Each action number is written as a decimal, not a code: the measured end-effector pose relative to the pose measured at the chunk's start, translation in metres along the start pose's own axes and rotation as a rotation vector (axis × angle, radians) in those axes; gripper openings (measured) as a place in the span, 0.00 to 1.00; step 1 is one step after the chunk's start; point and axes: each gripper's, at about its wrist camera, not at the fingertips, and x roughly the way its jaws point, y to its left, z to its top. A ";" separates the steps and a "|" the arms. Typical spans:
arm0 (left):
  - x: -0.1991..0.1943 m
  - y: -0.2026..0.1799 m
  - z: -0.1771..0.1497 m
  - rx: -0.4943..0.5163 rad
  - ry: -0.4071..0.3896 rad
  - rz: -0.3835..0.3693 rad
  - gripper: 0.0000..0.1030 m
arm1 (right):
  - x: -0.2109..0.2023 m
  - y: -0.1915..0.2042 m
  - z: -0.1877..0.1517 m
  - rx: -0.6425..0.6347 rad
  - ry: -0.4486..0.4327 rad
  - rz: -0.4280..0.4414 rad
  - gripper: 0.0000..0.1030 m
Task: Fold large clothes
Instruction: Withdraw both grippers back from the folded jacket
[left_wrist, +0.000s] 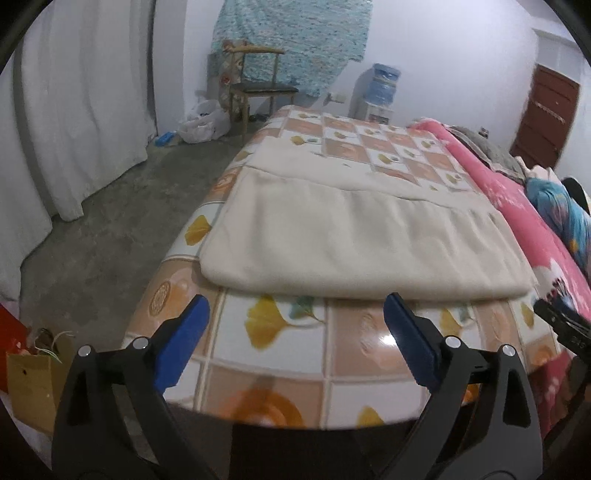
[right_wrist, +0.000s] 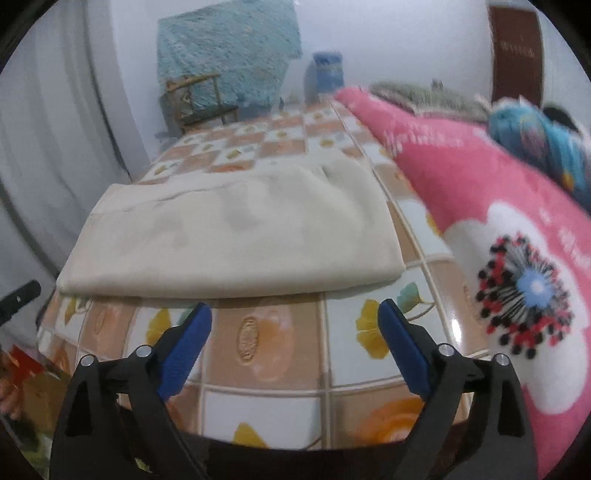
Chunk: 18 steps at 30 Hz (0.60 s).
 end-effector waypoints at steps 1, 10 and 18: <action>-0.007 -0.006 -0.003 0.010 -0.002 -0.014 0.89 | -0.010 0.008 0.000 -0.033 -0.030 0.002 0.90; -0.031 -0.041 -0.016 0.070 0.004 -0.059 0.92 | -0.075 0.041 0.004 -0.131 -0.287 0.008 0.93; -0.054 -0.060 -0.013 0.067 -0.107 0.006 0.92 | -0.079 0.048 -0.005 -0.118 -0.272 0.082 0.93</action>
